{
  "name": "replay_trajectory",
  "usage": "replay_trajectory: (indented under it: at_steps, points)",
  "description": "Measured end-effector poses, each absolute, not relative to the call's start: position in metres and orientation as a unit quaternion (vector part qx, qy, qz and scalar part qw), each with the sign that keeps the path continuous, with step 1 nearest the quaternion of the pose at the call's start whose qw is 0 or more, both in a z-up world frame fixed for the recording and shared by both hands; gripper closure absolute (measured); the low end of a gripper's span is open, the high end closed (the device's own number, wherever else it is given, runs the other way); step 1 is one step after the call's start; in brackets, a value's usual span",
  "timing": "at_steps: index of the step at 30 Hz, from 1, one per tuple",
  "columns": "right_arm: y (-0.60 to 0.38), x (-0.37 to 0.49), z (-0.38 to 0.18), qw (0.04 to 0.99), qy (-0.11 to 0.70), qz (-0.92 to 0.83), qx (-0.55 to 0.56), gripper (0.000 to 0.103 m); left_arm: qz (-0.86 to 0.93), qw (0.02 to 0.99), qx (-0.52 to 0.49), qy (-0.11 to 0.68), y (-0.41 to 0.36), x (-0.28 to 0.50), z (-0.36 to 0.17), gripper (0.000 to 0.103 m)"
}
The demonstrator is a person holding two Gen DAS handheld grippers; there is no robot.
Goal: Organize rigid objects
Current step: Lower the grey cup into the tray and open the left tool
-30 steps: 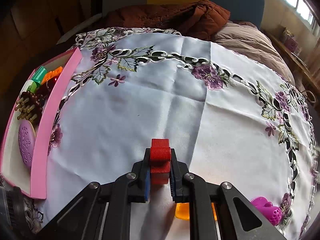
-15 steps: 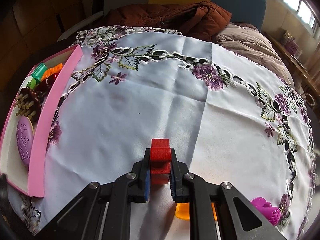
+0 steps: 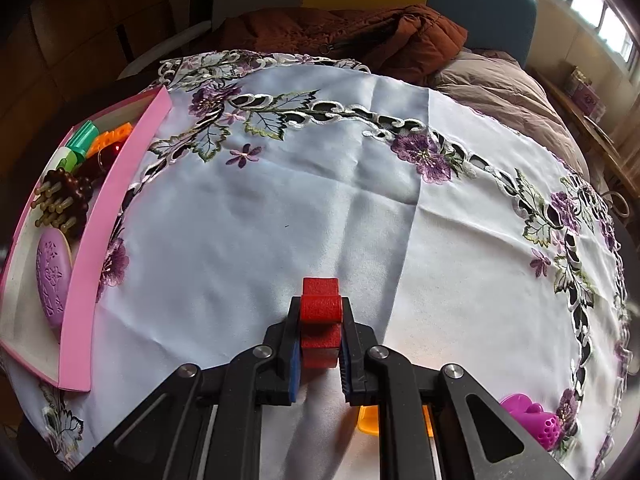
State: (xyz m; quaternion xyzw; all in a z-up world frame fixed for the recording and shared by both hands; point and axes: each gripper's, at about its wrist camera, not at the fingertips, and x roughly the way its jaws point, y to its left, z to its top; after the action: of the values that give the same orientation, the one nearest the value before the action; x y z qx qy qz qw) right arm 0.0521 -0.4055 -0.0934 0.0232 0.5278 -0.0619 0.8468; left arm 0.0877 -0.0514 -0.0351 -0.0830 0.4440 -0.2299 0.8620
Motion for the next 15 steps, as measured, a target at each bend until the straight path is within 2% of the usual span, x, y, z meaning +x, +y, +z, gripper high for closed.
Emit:
replay_trajectory:
  at_steps: [15]
  points:
    - [-0.403,0.052,-0.094,0.847,0.528,-0.061,0.013,0.088,-0.180,0.865,-0.012,0.469,-0.064,0.142,-0.074,0.057]
